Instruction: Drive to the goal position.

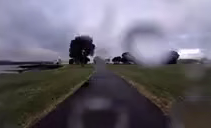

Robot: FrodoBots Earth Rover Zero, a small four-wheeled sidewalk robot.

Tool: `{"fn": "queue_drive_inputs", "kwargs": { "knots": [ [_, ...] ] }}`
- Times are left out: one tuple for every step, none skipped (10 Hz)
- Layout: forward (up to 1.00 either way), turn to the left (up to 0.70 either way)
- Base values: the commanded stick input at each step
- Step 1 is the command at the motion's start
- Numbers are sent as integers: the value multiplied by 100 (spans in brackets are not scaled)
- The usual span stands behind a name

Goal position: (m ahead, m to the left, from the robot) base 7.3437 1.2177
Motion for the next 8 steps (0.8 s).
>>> {"fn": "queue_drive_inputs", "kwargs": {
  "knots": [
    [70,-5],
    [70,-8],
    [70,-11],
    [70,-14],
    [70,-14],
    [70,-14],
    [70,-11],
    [70,-8]
  ]
}}
